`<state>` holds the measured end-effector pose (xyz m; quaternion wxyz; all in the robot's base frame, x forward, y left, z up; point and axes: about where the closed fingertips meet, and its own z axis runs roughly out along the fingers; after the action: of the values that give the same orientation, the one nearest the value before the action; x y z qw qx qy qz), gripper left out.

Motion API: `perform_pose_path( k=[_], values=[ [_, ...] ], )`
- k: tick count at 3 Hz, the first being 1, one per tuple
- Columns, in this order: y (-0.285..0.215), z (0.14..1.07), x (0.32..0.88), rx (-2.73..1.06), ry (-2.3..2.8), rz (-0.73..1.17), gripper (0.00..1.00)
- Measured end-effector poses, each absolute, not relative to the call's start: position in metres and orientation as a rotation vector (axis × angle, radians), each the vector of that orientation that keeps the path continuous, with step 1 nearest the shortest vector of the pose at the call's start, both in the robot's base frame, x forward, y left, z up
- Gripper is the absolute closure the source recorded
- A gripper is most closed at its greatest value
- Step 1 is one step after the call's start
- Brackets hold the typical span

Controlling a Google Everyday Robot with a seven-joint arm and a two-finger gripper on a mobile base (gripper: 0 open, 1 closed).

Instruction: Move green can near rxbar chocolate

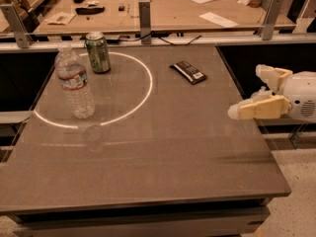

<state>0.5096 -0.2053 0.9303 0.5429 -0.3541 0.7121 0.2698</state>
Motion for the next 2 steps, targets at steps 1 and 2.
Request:
perform_pose_path(
  k=[1, 2],
  values=[
    [-0.192, 0.92, 0.529, -0.849, 1.712, 0.61, 0.0],
    [-0.175, 0.92, 0.553, -0.843, 1.7, 0.578, 0.0]
  ],
)
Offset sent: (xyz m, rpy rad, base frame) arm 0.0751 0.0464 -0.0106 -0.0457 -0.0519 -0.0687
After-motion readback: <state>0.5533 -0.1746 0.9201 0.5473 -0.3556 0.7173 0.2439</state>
